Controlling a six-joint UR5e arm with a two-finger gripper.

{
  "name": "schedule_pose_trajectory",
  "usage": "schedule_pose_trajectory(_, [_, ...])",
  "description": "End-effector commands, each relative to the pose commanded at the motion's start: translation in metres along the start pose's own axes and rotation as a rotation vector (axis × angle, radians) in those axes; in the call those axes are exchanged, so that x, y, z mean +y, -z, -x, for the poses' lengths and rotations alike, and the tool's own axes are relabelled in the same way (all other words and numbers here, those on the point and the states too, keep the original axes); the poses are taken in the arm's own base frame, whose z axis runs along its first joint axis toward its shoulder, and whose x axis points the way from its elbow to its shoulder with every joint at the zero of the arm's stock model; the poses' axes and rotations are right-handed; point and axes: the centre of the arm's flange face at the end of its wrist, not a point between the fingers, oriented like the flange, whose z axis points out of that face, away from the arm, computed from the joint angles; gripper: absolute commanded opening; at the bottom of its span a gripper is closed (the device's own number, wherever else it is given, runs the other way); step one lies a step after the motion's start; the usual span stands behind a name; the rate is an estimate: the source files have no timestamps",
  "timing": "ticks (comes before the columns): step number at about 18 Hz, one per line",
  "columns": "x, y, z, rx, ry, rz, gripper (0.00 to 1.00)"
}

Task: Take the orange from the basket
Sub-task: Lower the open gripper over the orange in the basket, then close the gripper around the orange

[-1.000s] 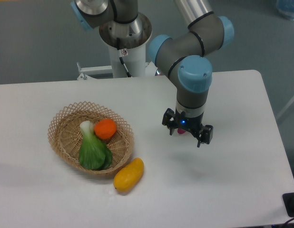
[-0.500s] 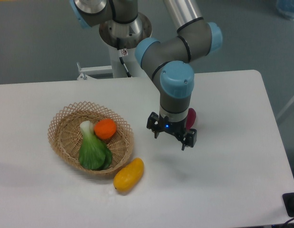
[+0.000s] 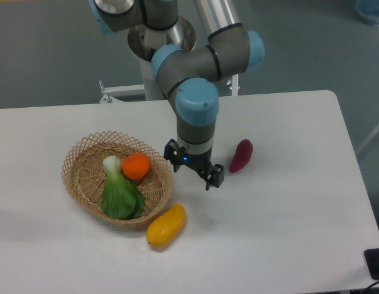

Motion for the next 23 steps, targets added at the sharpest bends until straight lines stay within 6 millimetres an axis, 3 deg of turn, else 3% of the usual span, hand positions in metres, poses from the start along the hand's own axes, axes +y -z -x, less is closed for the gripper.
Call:
schedule_pose_trajectory(8, [-0.011,-0.033,-0.076,0.062,-0.1,0.05,1.0])
schedule_pose_trajectory(14, [-0.02,-0.041,-0.099,0.08,-0.147,0.065,1.0])
schedule_pose_trajectory(23, [-0.024,-0.059,-0.107,0.091,-0.168,0.112,1.0])
